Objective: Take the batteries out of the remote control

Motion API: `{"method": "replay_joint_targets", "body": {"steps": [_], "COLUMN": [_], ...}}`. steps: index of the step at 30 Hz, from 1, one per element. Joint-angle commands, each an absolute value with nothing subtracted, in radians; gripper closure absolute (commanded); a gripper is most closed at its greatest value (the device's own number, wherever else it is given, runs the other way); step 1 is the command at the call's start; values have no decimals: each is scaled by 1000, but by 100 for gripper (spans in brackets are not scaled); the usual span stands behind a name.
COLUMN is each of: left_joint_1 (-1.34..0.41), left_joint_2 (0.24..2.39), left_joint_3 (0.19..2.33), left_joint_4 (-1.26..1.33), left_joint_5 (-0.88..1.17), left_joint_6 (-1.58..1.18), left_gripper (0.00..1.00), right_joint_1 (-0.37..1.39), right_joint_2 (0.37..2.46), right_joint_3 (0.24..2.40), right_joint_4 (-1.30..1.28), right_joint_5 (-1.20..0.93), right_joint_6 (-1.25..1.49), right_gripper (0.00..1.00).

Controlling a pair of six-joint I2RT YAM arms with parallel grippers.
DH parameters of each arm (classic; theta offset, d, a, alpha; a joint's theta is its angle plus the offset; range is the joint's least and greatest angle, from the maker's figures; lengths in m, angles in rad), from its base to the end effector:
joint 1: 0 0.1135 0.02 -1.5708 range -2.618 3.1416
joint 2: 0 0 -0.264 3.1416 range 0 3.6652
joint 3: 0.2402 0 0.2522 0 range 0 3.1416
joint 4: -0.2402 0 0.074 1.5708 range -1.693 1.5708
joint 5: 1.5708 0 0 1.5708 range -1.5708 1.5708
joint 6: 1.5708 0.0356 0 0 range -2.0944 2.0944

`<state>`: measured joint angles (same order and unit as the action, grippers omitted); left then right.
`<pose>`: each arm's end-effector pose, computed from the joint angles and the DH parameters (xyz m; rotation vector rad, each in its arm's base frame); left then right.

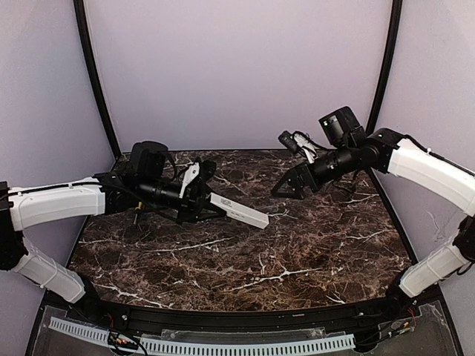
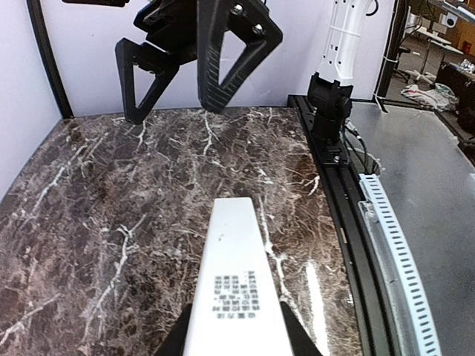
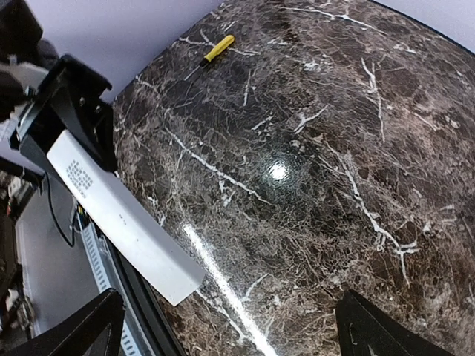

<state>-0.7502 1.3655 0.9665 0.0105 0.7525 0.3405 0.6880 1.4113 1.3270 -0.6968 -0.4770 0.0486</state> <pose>0.2085 -0.2276 0.2942 1.4262 1.3726 -1.0013 0.2231 0.2045 0.3389 -0.9920 2.2175 0.9108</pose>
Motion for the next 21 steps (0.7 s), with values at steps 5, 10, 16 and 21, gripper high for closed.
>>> {"method": "replay_joint_targets", "body": {"steps": [5, 10, 16, 21], "left_joint_1": [-749, -749, -750, -750], "left_joint_2": [1372, 1414, 1434, 1432], "left_joint_3": [896, 891, 865, 851], "left_joint_4": [346, 455, 583, 651], "left_joint_5": [635, 678, 741, 785], "left_joint_6": [338, 284, 228, 201], "left_gripper": [100, 100, 100, 100], "right_joint_1": [576, 575, 577, 578], "right_joint_2": [1348, 1321, 1311, 1317], "right_joint_3": [1152, 1074, 996, 957], "right_joint_4": [-437, -266, -58, 74], "right_joint_5": [-698, -802, -880, -911], "right_joint_6": [512, 654, 783, 860], "right_gripper": [1, 1, 1, 8]}}
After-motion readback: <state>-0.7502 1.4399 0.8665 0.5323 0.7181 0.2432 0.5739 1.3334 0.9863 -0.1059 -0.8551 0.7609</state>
